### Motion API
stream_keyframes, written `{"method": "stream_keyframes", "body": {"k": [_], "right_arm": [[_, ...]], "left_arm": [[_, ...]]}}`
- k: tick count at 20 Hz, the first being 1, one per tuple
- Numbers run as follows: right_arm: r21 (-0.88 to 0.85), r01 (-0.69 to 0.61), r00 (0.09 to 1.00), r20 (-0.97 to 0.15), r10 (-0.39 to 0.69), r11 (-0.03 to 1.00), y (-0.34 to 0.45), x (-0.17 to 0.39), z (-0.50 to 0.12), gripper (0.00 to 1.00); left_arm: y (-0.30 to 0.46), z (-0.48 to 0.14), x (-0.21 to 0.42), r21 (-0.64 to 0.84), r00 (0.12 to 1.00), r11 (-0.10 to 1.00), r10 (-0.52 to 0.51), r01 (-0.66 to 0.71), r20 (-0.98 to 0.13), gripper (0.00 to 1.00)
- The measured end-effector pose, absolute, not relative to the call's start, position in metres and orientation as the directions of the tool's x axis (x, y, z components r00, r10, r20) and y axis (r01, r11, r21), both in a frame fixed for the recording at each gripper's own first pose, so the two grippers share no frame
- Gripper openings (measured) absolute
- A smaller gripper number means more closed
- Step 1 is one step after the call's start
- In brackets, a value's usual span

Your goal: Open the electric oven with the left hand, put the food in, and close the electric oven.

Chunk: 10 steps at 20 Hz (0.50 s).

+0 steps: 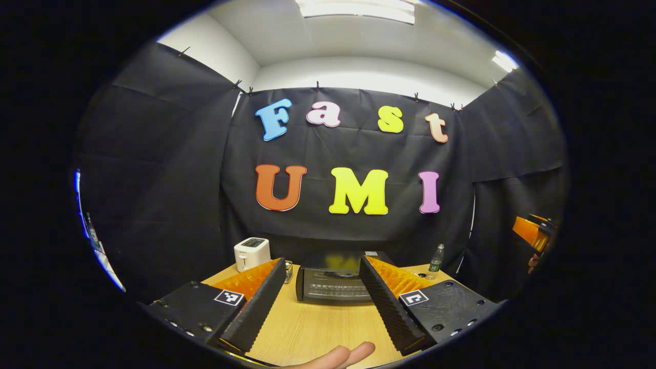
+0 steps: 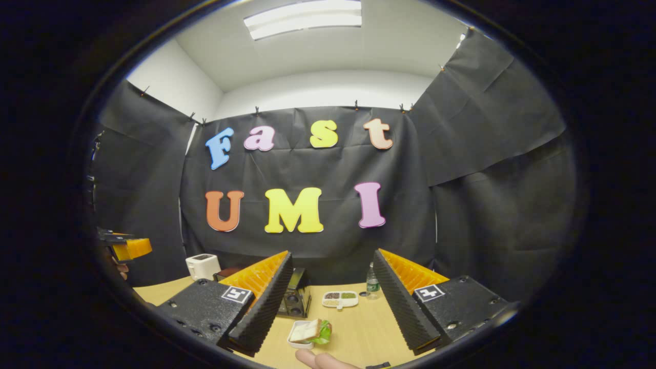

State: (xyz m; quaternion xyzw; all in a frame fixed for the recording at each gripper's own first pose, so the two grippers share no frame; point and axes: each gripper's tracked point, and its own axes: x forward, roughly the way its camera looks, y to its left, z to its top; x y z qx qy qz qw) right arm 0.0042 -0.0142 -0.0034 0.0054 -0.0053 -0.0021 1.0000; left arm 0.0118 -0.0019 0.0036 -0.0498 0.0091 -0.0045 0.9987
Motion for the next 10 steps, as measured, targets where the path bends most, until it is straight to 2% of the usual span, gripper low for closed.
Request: {"method": "stream_keyframes", "body": {"k": [5, 10], "right_arm": [[0.025, 0.013, 1.000, 0.017, -0.013, 1.000, -0.023, 0.011, -0.008, 0.94], [0.011, 0.022, 1.000, 0.020, -0.022, 1.000, -0.035, 0.030, -0.018, 0.94]], "left_arm": [[-0.009, -0.009, 0.040, -0.051, 0.998, 0.999, -0.017, 0.014, -0.053, 0.93], [-0.025, -0.032, 0.095, -0.046, 0.993, 0.998, -0.042, 0.037, -0.110, 0.92]]}}
